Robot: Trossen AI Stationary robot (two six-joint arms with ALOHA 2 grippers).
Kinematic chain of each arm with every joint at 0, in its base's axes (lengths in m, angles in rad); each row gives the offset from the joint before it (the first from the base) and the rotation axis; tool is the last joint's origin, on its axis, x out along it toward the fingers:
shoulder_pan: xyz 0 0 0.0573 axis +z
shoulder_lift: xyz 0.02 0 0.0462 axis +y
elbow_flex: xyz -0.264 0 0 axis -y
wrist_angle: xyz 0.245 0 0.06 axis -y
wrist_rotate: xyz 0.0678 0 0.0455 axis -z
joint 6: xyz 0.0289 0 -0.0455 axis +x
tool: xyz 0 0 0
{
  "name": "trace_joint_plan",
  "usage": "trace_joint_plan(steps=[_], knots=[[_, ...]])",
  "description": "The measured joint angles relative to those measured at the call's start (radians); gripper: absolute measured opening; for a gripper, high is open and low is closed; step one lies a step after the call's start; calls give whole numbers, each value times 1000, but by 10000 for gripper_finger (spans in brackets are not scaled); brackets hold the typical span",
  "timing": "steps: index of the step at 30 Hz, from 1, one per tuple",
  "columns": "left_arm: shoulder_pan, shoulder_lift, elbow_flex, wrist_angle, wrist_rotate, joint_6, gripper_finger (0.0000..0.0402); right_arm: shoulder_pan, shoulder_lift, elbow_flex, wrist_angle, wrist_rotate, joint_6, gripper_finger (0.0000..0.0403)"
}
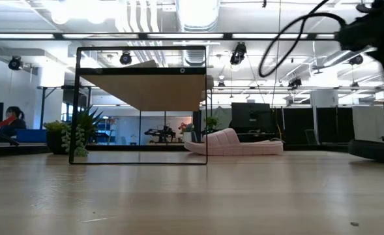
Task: Pick and place slides into the shelf
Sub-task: Move the top black slide to the middle right of the table
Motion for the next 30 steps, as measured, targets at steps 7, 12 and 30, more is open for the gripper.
trace_joint_plan(steps=[7, 12, 30], knots=[[0, 0, 0, 1, 0, 0, 0, 36, -32, -17, -116, -244, -64, 9], [0, 0, 0, 1, 0, 0, 0, 88, -16, -75, -143, -334, 15, 9], [0, -1, 2, 1, 8, 0, 0, 115, -54, -197, 472, -74, 75, 9]])
